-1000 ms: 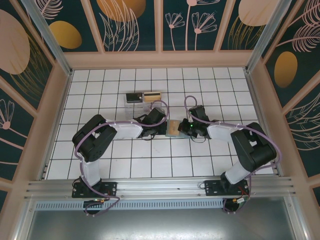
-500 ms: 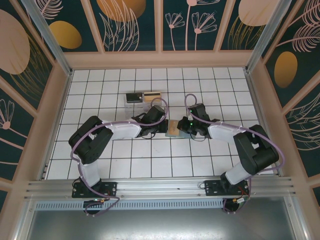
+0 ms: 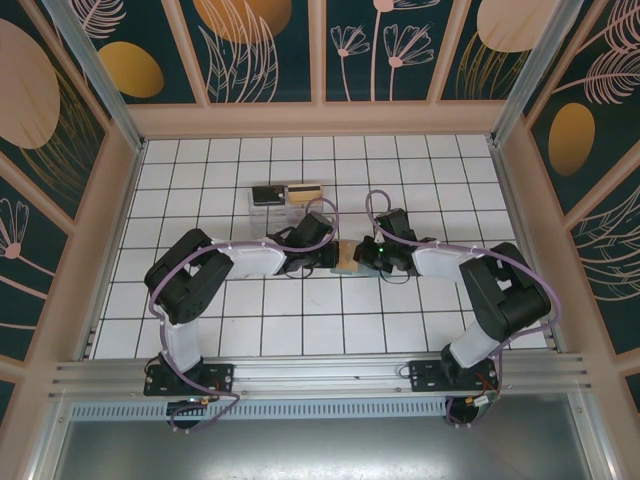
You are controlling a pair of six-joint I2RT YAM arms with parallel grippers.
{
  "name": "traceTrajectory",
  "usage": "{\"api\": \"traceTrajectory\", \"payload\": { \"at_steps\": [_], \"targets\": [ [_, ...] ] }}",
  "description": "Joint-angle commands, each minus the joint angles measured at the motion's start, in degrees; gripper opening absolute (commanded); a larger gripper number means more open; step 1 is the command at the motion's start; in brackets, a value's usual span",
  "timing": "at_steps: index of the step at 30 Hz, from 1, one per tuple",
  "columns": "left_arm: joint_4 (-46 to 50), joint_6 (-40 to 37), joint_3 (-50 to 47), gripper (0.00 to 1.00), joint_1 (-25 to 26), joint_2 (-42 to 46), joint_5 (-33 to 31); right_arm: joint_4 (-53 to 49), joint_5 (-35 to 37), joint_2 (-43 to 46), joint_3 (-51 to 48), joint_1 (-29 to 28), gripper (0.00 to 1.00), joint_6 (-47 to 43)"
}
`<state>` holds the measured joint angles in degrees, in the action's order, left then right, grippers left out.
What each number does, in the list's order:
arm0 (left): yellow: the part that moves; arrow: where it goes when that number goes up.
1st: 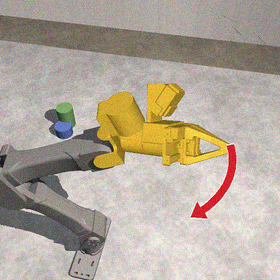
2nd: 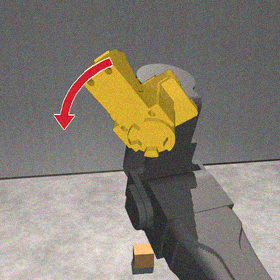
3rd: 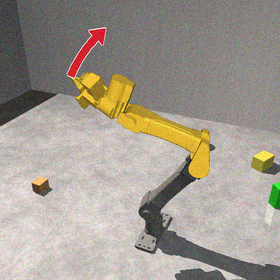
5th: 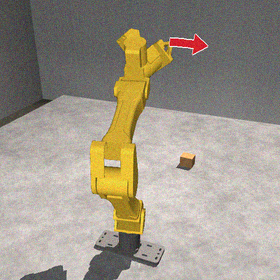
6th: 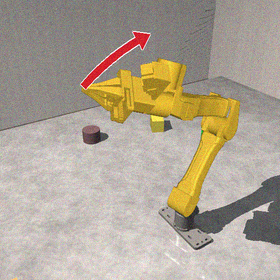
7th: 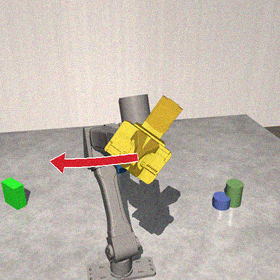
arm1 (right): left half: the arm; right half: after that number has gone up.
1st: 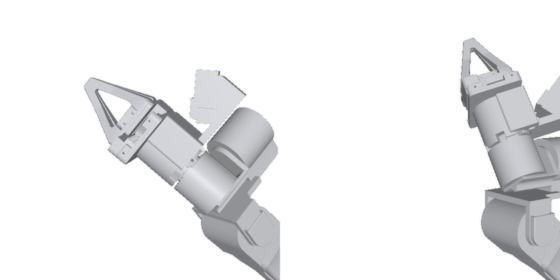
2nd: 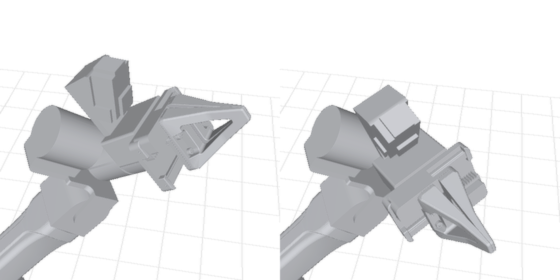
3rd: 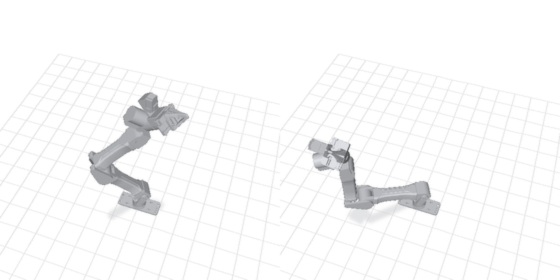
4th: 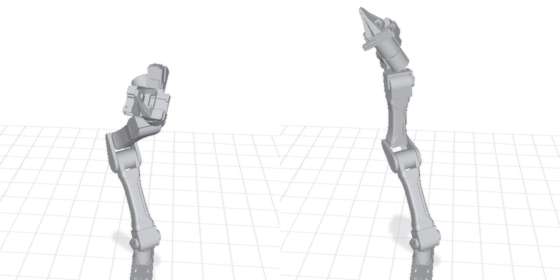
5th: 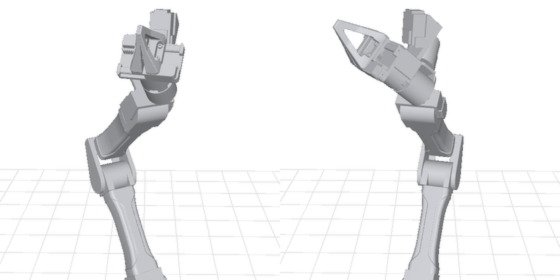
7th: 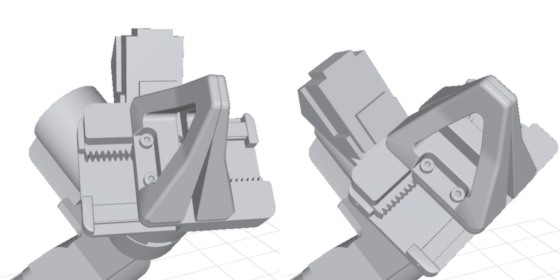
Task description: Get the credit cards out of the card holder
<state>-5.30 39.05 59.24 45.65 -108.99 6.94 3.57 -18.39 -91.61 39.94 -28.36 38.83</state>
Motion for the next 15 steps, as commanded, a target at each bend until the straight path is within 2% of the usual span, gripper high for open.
{"api": "traceTrajectory", "payload": {
  "at_steps": [1,5,15],
  "targets": [
    [-2.4,0.4,-0.4,0.07,-0.2,0.6,0.6,0.0,-0.6,-1.1,1.4,-0.5,0.09,-1.2],
    [-2.1,0.3,0.4,0.08,-0.1,-0.5,1.3,-0.4,-0.1,-1.5,1.7,-0.5,0.09,-1.2],
    [2.6,0.8,0.9,0.05,0.0,-3.9,-1.8,-1.2,0.6,-2.4,1.7,-0.5,0.09,-1.8]
  ]
}}
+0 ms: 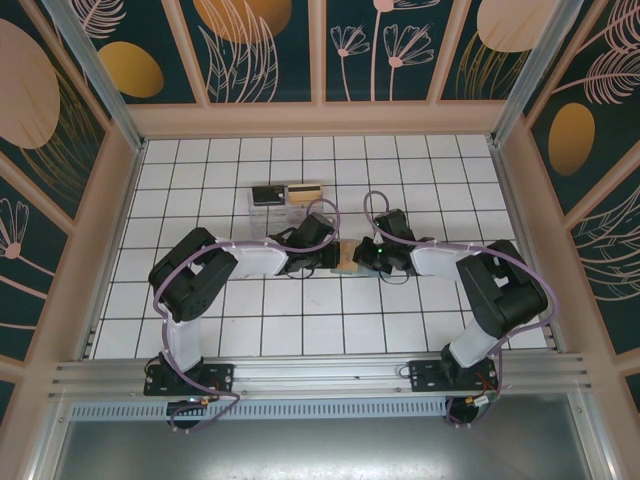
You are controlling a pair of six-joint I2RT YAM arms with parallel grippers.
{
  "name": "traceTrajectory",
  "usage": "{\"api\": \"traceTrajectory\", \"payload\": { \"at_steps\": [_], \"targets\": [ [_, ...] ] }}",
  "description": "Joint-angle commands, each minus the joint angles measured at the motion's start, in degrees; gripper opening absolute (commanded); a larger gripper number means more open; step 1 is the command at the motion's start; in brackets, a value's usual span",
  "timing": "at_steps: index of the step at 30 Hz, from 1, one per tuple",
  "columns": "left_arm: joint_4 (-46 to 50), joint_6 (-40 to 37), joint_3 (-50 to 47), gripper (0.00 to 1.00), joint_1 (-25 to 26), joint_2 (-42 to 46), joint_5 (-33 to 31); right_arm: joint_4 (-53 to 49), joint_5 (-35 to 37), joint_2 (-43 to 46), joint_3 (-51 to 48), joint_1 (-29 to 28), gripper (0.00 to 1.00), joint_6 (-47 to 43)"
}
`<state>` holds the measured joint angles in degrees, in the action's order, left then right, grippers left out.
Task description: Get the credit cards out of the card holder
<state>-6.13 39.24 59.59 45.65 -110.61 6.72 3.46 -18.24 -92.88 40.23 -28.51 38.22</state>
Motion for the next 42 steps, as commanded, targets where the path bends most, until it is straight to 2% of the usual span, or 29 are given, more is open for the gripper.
{"api": "traceTrajectory", "payload": {
  "at_steps": [1,15,25,31,37,42],
  "targets": [
    [3.9,0.8,0.5,0.04,0.0,-2.4,-2.1,-1.1,0.5,-1.2,1.3,-0.3,0.09,-1.2],
    [5.8,1.0,-0.3,0.0,0.0,-1.3,-4.5,-3.8,3.5,0.5,-1.0,1.3,0.09,-1.8],
    [5.7,1.0,-0.4,0.0,0.1,-1.4,-4.3,-4.5,3.7,1.7,-1.1,1.6,0.09,-1.8],
    [5.5,1.0,0.0,0.0,0.1,-1.6,-3.8,-3.0,1.5,4.3,-0.4,1.3,0.1,-2.3],
    [5.6,0.9,0.2,0.0,0.1,-1.4,-3.6,-2.0,-0.3,8.2,-0.4,1.2,0.2,-2.3],
    [5.4,1.0,0.3,0.0,0.1,-1.5,-3.3,0.9,-3.1,6.4,-2.6,2.4,0.22,-0.5]
  ]
}}
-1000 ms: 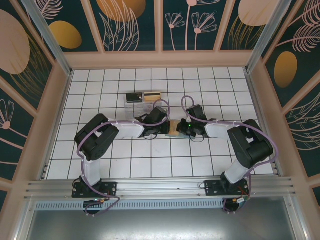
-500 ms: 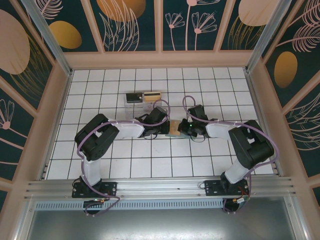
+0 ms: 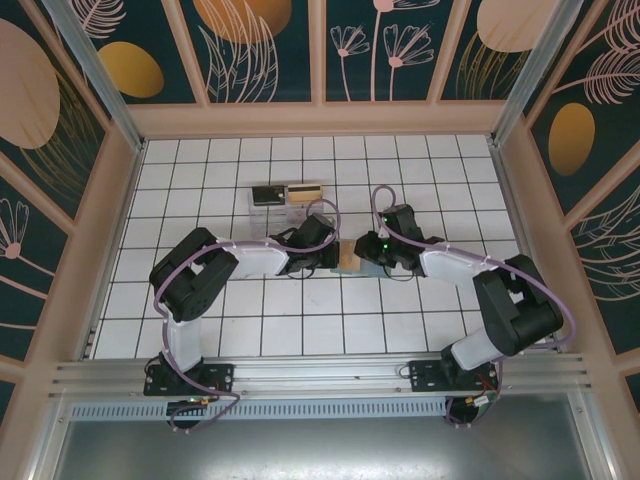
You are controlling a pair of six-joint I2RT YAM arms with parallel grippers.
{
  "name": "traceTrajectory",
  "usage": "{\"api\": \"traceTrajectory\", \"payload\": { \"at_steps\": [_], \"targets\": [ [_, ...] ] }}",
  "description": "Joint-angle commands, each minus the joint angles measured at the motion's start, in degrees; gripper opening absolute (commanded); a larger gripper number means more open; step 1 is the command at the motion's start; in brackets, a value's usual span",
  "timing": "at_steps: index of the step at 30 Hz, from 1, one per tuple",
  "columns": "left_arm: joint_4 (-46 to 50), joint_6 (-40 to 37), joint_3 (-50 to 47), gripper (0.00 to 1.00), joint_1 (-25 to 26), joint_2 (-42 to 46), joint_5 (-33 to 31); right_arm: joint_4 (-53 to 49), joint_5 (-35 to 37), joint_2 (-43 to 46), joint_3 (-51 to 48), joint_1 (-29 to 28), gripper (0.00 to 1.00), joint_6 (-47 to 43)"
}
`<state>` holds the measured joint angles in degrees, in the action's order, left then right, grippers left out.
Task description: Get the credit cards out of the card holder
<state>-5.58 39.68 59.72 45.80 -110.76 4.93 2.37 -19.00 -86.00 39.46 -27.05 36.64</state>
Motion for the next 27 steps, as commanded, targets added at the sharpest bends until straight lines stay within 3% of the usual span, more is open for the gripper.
{"api": "traceTrajectory", "payload": {
  "at_steps": [1,8,27],
  "targets": [
    [4.9,0.6,0.1,0.0,0.0,-1.3,-1.5,3.1,-3.4,-1.0,-2.5,1.2,0.22,1.6],
    [4.8,0.6,-0.1,0.0,0.0,-1.2,-1.5,5.9,-6.1,-3.5,-2.9,1.6,0.22,2.5],
    [5.6,0.8,-0.4,0.0,0.1,-1.7,-2.6,-0.7,-0.6,-6.4,-0.5,1.2,0.24,-0.2]
  ]
}}
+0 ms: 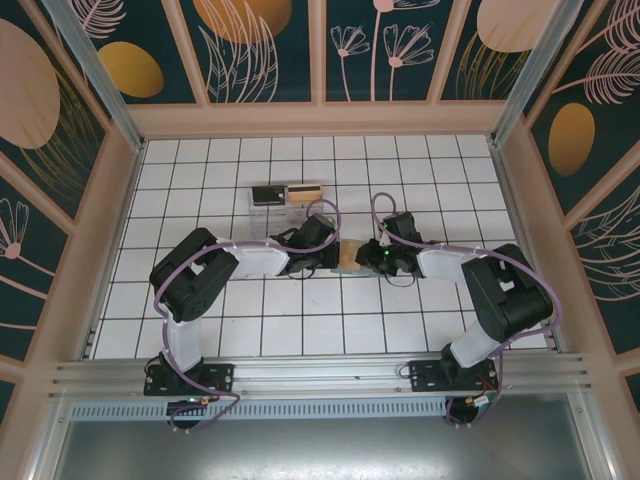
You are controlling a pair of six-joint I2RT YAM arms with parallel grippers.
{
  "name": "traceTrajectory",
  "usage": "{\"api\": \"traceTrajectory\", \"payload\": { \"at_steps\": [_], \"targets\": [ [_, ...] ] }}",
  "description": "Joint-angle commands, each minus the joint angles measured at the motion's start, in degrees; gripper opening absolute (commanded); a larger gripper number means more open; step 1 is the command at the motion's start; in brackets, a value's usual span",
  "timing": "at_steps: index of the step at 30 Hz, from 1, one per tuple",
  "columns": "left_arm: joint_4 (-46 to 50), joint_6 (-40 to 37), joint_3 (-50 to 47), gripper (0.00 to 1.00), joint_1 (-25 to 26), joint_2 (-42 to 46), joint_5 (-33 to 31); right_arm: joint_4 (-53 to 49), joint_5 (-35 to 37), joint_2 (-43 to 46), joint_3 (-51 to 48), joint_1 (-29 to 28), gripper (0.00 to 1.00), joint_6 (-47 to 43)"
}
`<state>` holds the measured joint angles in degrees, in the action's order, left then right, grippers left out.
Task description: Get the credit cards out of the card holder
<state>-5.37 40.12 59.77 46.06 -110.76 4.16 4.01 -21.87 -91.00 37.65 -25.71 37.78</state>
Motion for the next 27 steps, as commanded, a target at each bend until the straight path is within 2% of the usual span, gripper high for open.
{"api": "traceTrajectory", "payload": {
  "at_steps": [1,10,19,21,27],
  "targets": [
    [5.4,0.3,-0.4,0.0,-0.1,-1.7,-1.8,-2.3,2.0,-1.6,1.3,-0.1,0.25,-1.4],
    [5.4,0.2,-0.1,0.0,0.2,-2.2,-1.6,-0.1,-0.3,-3.3,0.9,0.0,0.24,-1.0],
    [5.5,0.2,-0.1,0.0,0.1,-2.1,-1.7,0.4,-0.4,-3.2,0.3,0.2,0.11,-0.5],
    [5.7,0.1,-0.1,0.0,0.2,-2.0,-1.9,0.2,-0.1,-2.9,0.1,0.4,0.05,-0.4],
    [5.8,0.0,-0.1,0.0,0.2,-2.2,-2.1,0.2,-0.2,-1.6,-1.5,1.5,0.0,-0.5]
  ]
}}
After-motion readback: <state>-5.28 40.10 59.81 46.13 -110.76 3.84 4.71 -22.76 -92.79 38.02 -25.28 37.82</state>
